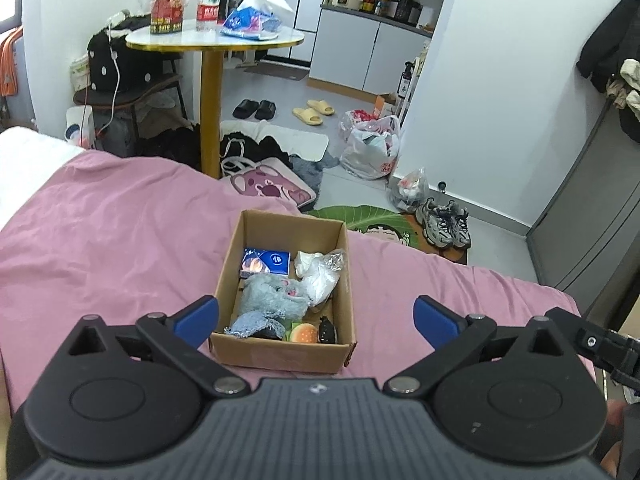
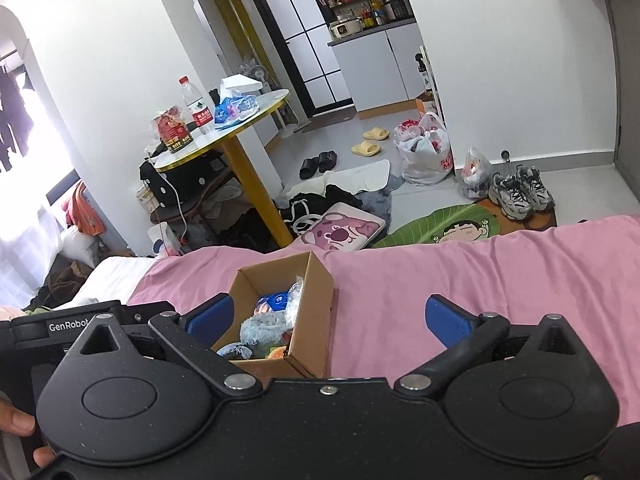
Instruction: Organize soft objects
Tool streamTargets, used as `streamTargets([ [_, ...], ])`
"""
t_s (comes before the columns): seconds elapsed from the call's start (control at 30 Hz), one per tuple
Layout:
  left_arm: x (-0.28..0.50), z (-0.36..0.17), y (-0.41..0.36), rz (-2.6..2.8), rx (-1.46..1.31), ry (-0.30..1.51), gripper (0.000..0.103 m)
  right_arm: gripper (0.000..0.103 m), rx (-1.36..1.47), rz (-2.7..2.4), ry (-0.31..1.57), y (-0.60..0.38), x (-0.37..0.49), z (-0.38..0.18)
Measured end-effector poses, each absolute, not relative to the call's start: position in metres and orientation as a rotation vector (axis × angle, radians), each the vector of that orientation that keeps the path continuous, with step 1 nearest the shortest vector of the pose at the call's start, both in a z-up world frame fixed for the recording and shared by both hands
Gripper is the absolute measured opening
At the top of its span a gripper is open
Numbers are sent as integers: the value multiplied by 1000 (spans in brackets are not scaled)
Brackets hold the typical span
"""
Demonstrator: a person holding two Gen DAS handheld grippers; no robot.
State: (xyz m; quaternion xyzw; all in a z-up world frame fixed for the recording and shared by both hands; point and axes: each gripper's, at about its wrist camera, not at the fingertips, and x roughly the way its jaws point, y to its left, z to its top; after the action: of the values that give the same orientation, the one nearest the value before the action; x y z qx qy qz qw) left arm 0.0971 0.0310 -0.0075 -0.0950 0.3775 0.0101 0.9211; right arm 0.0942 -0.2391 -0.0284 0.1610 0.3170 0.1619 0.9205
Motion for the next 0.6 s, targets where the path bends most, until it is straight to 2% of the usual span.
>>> streamTargets([
  [0.6,53,12,30,-20,-176,730,103,103,303,334,649,-248,55,-23],
])
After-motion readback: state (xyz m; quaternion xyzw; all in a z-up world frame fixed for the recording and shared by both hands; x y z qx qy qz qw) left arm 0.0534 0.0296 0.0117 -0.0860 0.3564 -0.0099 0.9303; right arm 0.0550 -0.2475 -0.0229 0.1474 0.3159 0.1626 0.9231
